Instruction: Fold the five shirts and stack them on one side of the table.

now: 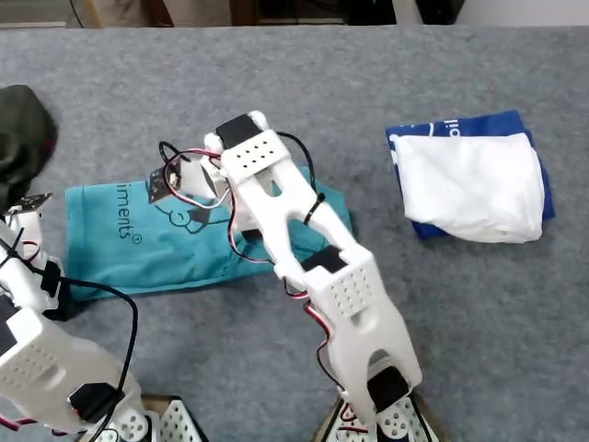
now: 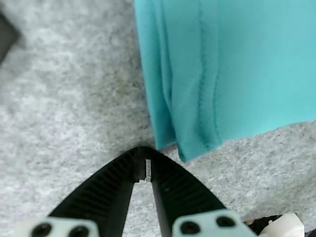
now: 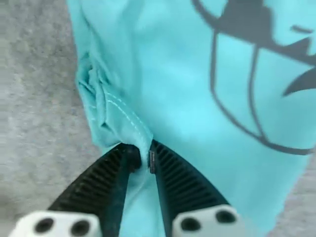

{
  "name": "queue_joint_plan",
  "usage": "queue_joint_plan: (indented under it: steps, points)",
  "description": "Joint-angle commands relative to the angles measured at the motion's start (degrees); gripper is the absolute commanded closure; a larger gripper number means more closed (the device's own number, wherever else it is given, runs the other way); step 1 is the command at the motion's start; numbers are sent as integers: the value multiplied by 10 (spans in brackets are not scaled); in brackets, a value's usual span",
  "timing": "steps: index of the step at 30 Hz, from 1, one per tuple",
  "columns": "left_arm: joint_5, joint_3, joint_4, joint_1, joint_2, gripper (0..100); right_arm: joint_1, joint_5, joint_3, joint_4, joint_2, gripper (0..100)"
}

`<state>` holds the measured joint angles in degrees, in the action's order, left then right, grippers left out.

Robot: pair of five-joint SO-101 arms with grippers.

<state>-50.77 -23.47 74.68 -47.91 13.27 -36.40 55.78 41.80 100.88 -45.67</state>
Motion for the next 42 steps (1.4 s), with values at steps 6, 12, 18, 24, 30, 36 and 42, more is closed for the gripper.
queue_joint_plan:
  steps: [6,12,18,24,30,36,42]
  points:
    - [-38,-1,-8,-2,-5,978,-1,40,67,4,-22,882]
    - [-54,-4,-4,-2,-7,978,32,-18,135,-1,-21,825]
    - [-51,-4,-3,-1,-7,978,73,-81,181,18,28,957]
    - [-48,-4,3,-1,-6,979,32,-98,-127,15,205,995]
    - [-26,-4,1,-2,-5,979,22,-119,-400,-125,336,996]
    - [-30,-3,0,-1,-5,978,31,-171,-460,-252,258,996]
    - [-30,5,1,-2,-3,977,83,-207,-312,-266,153,996]
